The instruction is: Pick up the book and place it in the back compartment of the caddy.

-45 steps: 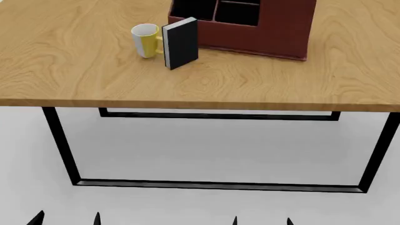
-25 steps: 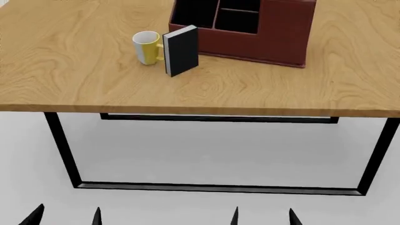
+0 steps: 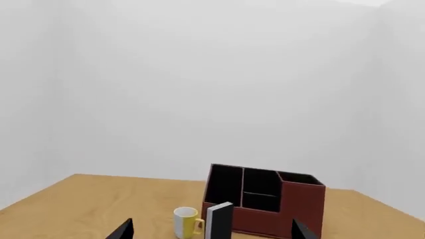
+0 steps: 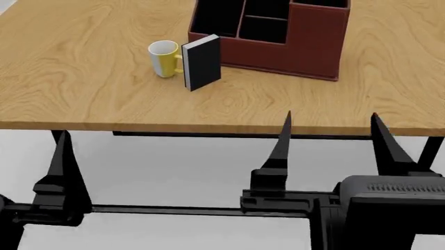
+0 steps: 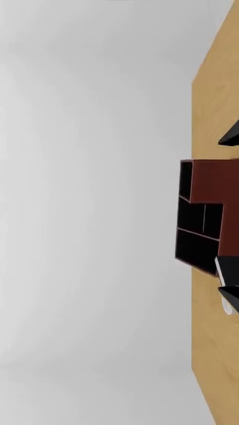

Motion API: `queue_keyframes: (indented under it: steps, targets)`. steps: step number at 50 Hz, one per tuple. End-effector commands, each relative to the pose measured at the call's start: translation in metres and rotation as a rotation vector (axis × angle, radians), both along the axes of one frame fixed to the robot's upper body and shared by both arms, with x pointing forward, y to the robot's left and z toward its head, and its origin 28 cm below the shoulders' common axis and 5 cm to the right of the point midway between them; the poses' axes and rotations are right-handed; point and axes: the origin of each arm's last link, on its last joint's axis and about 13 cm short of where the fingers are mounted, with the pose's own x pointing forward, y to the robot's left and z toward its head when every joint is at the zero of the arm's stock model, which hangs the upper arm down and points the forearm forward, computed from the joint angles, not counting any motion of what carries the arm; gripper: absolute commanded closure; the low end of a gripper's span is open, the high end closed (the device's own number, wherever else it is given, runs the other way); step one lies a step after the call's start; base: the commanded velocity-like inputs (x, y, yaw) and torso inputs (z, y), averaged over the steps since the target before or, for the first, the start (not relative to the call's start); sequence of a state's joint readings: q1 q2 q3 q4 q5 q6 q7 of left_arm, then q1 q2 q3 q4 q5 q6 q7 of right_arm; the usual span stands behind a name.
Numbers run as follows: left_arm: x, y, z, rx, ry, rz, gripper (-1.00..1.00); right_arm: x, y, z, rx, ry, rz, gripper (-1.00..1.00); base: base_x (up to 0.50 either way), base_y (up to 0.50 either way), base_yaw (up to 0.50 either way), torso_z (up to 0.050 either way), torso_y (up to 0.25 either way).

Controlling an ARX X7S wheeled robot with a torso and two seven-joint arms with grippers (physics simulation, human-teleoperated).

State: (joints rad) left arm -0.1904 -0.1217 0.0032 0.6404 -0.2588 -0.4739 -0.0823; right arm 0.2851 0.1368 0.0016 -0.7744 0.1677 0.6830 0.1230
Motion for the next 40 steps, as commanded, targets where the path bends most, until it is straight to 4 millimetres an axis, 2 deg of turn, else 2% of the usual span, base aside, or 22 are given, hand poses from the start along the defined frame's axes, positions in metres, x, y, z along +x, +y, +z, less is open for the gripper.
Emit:
queue_keyframes:
  steps: [1, 9, 16, 23, 25, 40]
  targets:
    - [-0.011, 0.006, 0.033, 0.019, -0.117, -0.018, -1.00, -0.013, -0.002, 0.026, -0.016, -0.092, -0.007, -1.00, 0.00, 0.00, 0.00, 0.050, 0.000]
    - [-0.017, 0.006, 0.039, 0.047, -0.189, -0.017, -1.00, -0.016, -0.006, 0.024, -0.042, -0.104, -0.042, -1.00, 0.04, -0.01, 0.00, 0.042, 0.000]
    - [-0.018, 0.005, 0.040, 0.113, -0.173, 0.036, -1.00, -0.020, -0.006, 0.026, -0.027, -0.122, -0.043, -1.00, 0.49, -0.13, 0.00, 0.000, 0.000]
    - [-0.016, 0.006, 0.040, 0.070, -0.147, 0.042, -1.00, -0.024, -0.009, 0.028, -0.030, -0.131, -0.069, -1.00, 0.50, -0.14, 0.00, 0.000, 0.000]
    - [-0.014, 0.005, 0.039, 0.123, -0.147, 0.084, -1.00, -0.024, -0.008, 0.028, -0.026, -0.127, -0.070, -1.00, 0.50, -0.14, 0.00, 0.000, 0.000]
    - [-0.015, 0.006, 0.040, 0.075, -0.123, 0.036, -1.00, -0.026, -0.003, 0.032, -0.022, -0.133, -0.061, -1.00, 0.50, -0.14, 0.00, 0.000, 0.001]
